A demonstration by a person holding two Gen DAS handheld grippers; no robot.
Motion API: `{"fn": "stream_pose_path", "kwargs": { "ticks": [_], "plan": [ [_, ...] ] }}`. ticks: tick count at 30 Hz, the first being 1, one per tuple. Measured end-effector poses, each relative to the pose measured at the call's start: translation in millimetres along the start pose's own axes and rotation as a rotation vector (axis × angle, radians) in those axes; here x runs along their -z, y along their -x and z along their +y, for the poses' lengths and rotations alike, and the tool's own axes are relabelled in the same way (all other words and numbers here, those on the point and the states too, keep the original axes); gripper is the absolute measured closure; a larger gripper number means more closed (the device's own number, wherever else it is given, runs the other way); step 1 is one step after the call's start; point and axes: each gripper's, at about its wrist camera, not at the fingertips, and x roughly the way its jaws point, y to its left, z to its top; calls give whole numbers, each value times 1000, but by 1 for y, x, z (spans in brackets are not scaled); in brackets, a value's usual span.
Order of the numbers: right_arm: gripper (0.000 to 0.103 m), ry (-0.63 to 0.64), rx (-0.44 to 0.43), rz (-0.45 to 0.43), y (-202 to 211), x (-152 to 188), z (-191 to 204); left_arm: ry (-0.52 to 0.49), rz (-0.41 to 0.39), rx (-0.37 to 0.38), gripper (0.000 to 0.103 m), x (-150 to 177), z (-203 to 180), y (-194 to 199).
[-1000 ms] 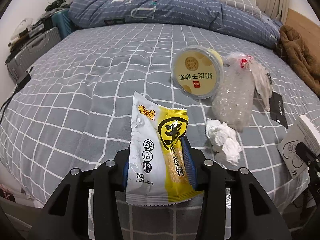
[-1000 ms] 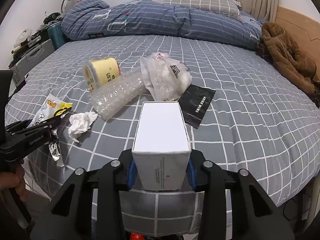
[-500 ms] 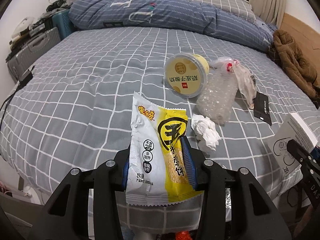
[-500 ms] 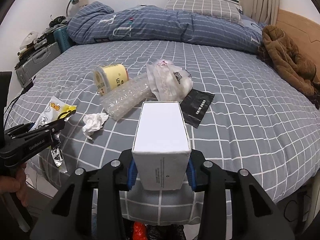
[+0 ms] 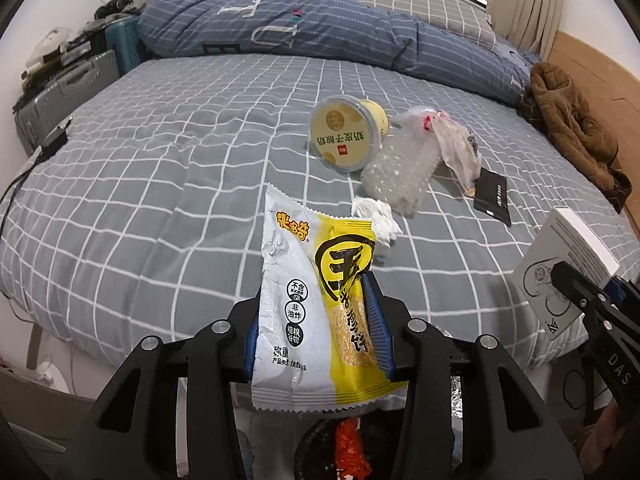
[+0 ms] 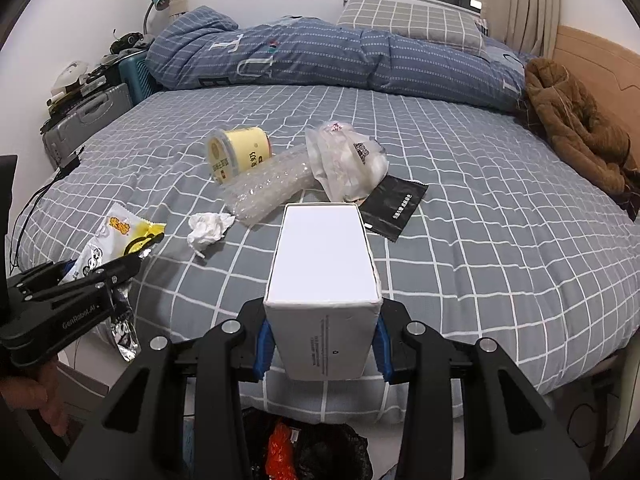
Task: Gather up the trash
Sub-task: 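Lift the wrapper and white box and carry both over the bin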
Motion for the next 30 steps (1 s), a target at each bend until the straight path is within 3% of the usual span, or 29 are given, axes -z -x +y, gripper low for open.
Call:
{"fn": "stream_pose_path", "kwargs": {
  "ticks": [30],
  "plan": [
    [66,-36,-36,-6,45,36,2,-20,1,20,62,50,-17,38]
  ]
}}
